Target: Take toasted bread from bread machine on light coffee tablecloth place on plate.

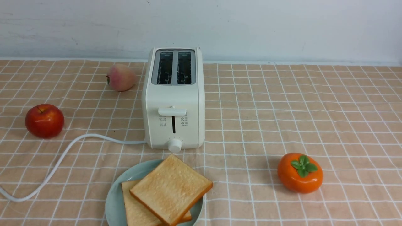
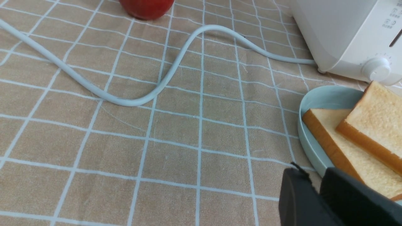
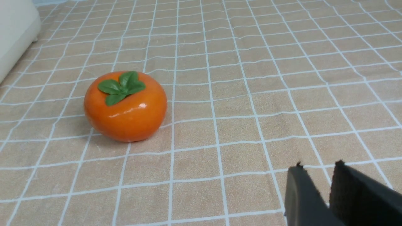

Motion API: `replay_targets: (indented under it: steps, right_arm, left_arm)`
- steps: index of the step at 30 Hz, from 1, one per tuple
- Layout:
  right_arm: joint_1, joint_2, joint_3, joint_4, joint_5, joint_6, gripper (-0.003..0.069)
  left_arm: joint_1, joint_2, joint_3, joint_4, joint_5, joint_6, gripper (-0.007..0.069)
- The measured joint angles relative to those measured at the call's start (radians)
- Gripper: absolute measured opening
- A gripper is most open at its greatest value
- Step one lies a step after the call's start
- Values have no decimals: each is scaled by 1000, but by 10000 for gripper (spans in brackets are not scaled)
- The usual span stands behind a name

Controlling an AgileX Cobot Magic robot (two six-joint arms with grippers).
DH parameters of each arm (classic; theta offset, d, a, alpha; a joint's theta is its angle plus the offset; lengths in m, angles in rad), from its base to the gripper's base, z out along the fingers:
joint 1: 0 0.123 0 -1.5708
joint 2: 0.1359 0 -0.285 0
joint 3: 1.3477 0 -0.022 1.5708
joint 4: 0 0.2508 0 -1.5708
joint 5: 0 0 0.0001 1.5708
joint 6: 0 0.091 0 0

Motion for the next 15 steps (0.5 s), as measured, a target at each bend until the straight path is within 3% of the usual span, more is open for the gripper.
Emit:
replay_targets:
  steps: [15]
  right_arm:
    - [0,0,0,0,0,0,181]
  left_arm:
    - [0,0,0,0,0,0,124]
